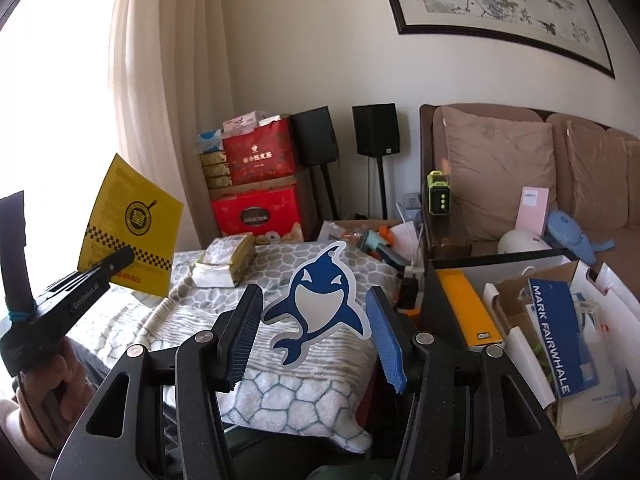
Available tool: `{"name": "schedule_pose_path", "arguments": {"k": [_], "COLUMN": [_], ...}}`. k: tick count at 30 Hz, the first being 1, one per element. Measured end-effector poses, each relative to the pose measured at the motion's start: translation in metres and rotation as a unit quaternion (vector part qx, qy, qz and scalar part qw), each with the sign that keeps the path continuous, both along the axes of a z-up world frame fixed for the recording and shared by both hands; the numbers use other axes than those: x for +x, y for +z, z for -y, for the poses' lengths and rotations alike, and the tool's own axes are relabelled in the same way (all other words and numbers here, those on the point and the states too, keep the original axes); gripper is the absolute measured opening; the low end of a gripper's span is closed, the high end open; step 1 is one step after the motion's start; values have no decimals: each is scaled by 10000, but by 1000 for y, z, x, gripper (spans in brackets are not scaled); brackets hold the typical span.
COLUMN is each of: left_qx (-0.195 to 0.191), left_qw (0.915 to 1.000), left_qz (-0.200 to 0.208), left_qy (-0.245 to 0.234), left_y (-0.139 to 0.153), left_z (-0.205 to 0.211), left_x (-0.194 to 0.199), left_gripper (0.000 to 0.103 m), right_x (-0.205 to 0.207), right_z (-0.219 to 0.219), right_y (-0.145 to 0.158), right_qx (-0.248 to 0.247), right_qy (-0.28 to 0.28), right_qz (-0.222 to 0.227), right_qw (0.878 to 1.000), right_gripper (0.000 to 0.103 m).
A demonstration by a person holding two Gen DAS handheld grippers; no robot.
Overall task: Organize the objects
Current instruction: 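Carry the yellow envelope with the left gripper while the right gripper carries the shark sticker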
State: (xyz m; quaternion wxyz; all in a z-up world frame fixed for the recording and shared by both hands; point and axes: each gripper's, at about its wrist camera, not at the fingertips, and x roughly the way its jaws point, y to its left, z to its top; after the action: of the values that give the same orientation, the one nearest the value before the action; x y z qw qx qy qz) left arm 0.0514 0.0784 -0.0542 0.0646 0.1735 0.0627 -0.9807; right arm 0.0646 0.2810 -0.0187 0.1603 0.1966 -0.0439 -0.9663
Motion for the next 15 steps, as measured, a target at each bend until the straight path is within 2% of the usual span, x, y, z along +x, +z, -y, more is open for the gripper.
{"name": "schedule_pose_path", "arguments": {"k": [5,10,15], "left_qx": [-73,-181,-131], "left_qw": [9998,9993,9993], "left_qz": [52,-74,-54], "left_qy": [-167,-317,-342], "left_y": [-2,4,7], "left_z": [-10,-20,-21], "left_x": [1,7,5], "left_gripper": [4,4,4], "right_x": [-2,-2,-3], "right_z": [1,-3,-10], "right_y": [-1,1,2], "right_qx": [54,-15,-29], "right_qy": [-27,-37,-133], "right_qz": [38,26,16], "right_qw": [10000,10000,9999], "right_gripper": [55,55,55]}}
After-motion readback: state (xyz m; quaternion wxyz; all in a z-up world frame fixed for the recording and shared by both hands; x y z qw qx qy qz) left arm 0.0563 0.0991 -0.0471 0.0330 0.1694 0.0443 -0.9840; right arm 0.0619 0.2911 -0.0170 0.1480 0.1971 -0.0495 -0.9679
